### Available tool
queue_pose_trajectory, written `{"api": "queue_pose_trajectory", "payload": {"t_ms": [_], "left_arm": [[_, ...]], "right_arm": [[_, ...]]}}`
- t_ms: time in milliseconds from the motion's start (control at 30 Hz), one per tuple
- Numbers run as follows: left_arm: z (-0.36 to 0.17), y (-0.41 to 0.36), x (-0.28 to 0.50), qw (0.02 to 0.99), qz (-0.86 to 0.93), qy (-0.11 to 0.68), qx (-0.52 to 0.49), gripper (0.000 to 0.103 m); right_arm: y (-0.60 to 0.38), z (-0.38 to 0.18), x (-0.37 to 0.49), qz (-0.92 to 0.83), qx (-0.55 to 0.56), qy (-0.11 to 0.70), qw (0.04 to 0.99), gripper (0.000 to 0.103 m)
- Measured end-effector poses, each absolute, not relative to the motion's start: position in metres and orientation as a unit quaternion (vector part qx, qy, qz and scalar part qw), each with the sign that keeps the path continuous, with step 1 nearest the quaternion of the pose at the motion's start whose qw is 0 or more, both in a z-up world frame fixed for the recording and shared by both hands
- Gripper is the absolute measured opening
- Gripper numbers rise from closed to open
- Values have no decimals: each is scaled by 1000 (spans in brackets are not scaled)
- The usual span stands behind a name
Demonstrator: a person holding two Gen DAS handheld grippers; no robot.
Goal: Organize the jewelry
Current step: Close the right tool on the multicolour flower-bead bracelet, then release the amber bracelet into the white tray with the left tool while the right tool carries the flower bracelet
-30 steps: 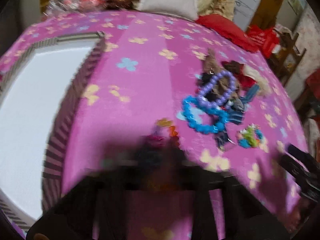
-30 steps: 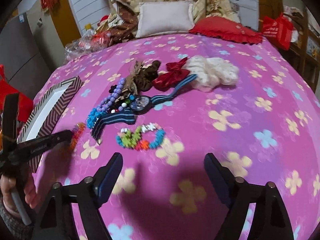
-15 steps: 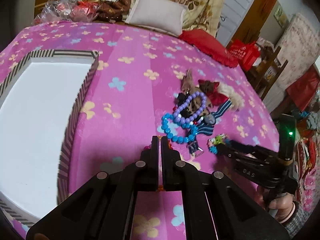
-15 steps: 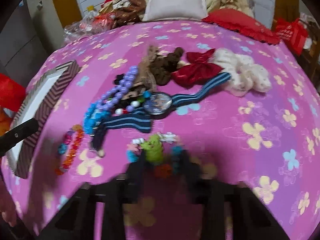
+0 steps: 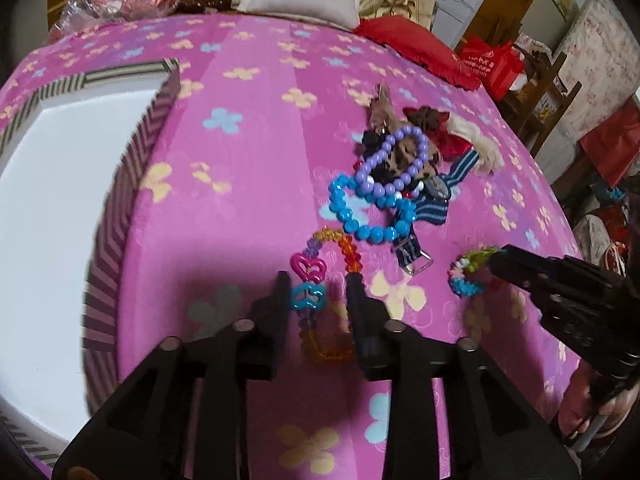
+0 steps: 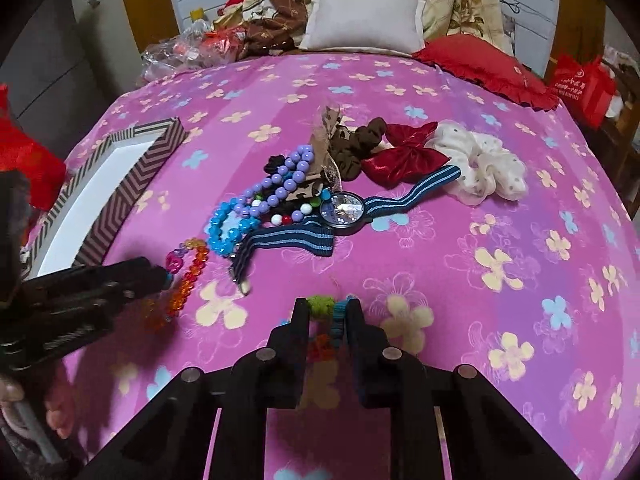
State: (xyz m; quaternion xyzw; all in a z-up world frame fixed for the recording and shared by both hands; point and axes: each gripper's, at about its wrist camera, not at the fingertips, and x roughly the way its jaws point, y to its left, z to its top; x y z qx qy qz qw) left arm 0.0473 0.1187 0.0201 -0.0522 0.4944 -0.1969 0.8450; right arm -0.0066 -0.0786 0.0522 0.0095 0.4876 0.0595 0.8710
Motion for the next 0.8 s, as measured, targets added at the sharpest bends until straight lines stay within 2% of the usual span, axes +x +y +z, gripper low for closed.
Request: {"api": "queue_pose_trajectory", "payload": {"t_ms": [133, 167, 200, 267, 400, 633, 800], "left_arm": [[13, 111, 47, 850, -190, 490, -39, 34], [14, 109, 48, 853, -184, 487, -33, 25], [13, 106, 47, 858, -171, 485, -16, 8], [13, 105, 46, 857, -172, 486, -16, 0], [26, 112, 42, 860, -177, 477, -39, 0], [87, 165, 21, 888, -180, 409, -106, 0], [84, 187, 23, 884, -172, 419, -116, 0]], "right_arm": [[-75, 56, -13, 64, 6, 485, 872, 17], [-75, 56, -13, 66, 5, 484, 872, 17], [-73, 57, -14, 67, 3, 484, 873, 17], [-70, 59, -16, 69, 0, 482, 874, 17], [-62, 72, -19, 77, 0, 473, 878, 17], [-30, 102, -23, 111, -11, 456, 883, 17], [-10, 112, -24, 118, -17, 451, 884, 17]]}}
